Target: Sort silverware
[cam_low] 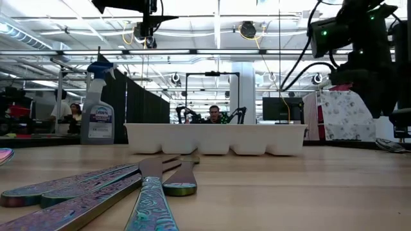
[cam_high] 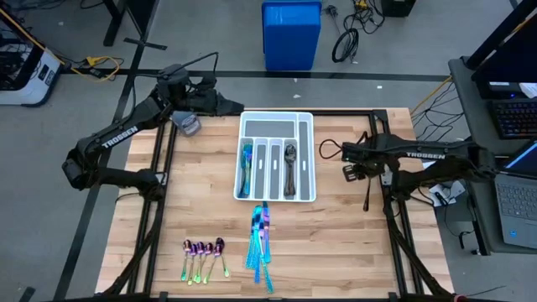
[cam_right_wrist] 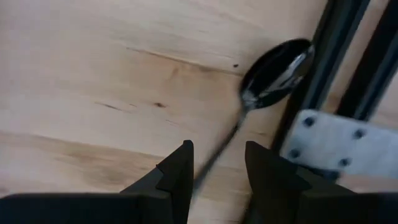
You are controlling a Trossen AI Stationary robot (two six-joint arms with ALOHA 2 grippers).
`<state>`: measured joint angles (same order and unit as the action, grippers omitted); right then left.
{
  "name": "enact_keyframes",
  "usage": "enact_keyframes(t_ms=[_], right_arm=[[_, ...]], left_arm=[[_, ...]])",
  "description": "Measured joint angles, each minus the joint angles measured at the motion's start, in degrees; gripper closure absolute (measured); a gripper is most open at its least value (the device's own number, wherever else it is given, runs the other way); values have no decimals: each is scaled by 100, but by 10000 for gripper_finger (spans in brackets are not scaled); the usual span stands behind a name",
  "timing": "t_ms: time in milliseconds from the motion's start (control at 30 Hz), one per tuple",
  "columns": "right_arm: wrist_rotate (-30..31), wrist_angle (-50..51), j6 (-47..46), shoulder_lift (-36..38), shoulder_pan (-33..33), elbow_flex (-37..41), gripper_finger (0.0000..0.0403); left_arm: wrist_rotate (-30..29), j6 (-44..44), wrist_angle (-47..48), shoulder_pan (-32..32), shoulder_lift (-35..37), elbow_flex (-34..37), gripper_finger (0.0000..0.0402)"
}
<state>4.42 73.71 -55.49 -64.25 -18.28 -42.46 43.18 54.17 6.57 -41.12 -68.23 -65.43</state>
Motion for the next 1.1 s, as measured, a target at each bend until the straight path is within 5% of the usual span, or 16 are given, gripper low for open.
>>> enact_keyframes(t_ms=[233, 667, 1100], right_arm=[[-6, -109, 1010, -483, -582, 37, 275], [186, -168, 1175, -1949, -1394, 40, 299], [102, -765, 1226, -2181, -2089, 40, 310]], left_arm=[[-65, 13, 0, 0, 2, 2, 124], [-214, 59, 0, 0, 2, 0, 124], [-212, 62, 2, 0, 2, 2, 123]])
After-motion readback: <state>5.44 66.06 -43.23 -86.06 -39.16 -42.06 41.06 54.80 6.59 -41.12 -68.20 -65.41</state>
